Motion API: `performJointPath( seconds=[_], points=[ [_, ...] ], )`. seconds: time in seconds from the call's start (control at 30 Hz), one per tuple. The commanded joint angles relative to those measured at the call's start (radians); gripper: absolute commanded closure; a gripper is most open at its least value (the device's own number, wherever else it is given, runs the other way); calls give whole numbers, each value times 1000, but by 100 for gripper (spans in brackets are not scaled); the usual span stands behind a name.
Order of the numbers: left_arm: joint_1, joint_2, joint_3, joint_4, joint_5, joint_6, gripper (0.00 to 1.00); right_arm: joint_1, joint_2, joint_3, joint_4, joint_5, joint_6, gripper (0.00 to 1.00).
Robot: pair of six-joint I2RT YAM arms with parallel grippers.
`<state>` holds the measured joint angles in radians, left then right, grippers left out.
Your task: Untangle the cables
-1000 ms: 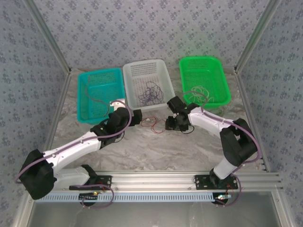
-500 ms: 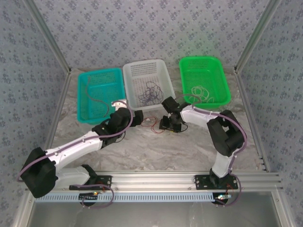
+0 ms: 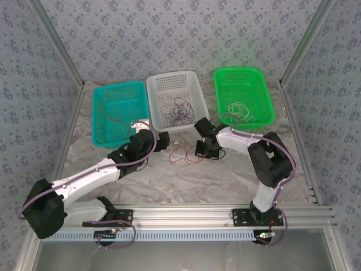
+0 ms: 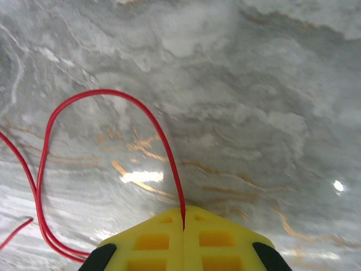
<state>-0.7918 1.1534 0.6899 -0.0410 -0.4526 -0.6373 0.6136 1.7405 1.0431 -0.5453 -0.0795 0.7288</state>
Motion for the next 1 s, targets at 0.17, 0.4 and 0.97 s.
performJointPath(
  seconds=[0.17,0.4,0.97],
  points=[
    [-3,102,51,55,188,72,0,14,-318,-94,36,140,-68,100],
    [-33,227,152,70,355,210,6,-13,-504,-162,138,38,-139,100],
    [-48,266,140,345,497,248,10,-142,-691,-223,262,-166,-133,100]
  ],
)
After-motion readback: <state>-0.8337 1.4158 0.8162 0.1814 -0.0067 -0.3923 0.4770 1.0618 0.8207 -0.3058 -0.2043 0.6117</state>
